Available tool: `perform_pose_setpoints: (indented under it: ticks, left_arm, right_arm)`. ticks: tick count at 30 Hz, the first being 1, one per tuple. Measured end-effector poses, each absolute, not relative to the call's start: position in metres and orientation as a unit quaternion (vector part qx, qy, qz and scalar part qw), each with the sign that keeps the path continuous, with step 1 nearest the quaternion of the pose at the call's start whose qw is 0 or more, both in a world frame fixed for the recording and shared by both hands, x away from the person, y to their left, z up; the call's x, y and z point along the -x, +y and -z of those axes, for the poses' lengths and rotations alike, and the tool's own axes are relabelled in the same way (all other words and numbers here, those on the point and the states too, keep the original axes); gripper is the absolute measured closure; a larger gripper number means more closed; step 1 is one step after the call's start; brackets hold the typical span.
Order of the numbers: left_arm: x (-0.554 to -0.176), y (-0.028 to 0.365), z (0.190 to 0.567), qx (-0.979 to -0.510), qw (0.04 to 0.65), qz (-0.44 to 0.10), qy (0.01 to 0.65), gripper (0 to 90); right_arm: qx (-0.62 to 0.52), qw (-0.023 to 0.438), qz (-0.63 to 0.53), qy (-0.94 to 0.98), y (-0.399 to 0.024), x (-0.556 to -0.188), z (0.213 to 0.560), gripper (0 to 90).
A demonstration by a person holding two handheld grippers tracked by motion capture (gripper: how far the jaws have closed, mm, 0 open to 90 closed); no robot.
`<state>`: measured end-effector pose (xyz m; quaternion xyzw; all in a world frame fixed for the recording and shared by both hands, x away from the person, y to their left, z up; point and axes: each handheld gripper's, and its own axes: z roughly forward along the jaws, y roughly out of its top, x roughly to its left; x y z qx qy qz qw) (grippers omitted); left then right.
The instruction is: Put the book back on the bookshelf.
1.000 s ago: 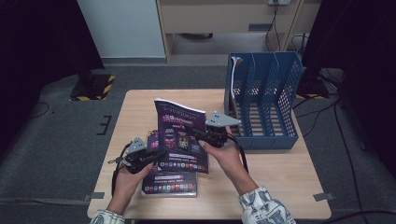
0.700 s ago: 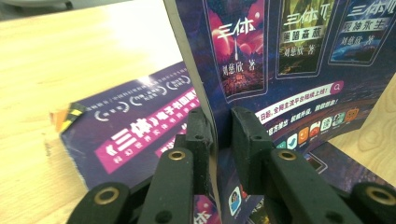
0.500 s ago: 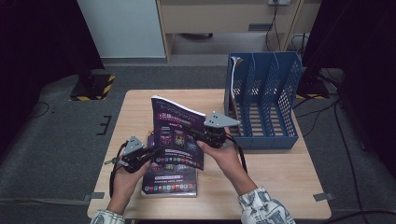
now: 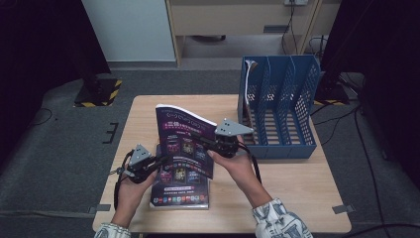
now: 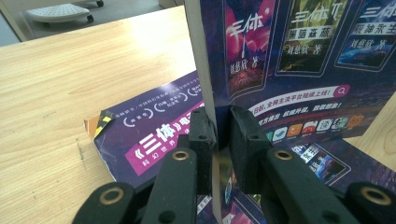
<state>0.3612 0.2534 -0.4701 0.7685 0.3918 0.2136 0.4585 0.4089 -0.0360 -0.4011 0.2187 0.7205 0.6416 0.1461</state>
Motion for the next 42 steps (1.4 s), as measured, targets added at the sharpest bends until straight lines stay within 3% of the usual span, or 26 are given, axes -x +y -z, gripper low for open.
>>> perform_pose_setpoints:
  ticks: [13, 42]
  left_arm:
    - [-0.360, 0.255, 0.471, -0.770, 0.456, -0.216, 0.391, 79.5]
    - [-0.357, 0.252, 0.472, -0.770, 0.456, -0.225, 0.385, 79.9]
  right_arm:
    - [-0.205, 0.129, -0.651, 0.720, -0.033, -0.407, 0.397, 70.6]
    - [-0.202, 0.143, -0.665, 0.705, -0.032, -0.407, 0.371, 76.0]
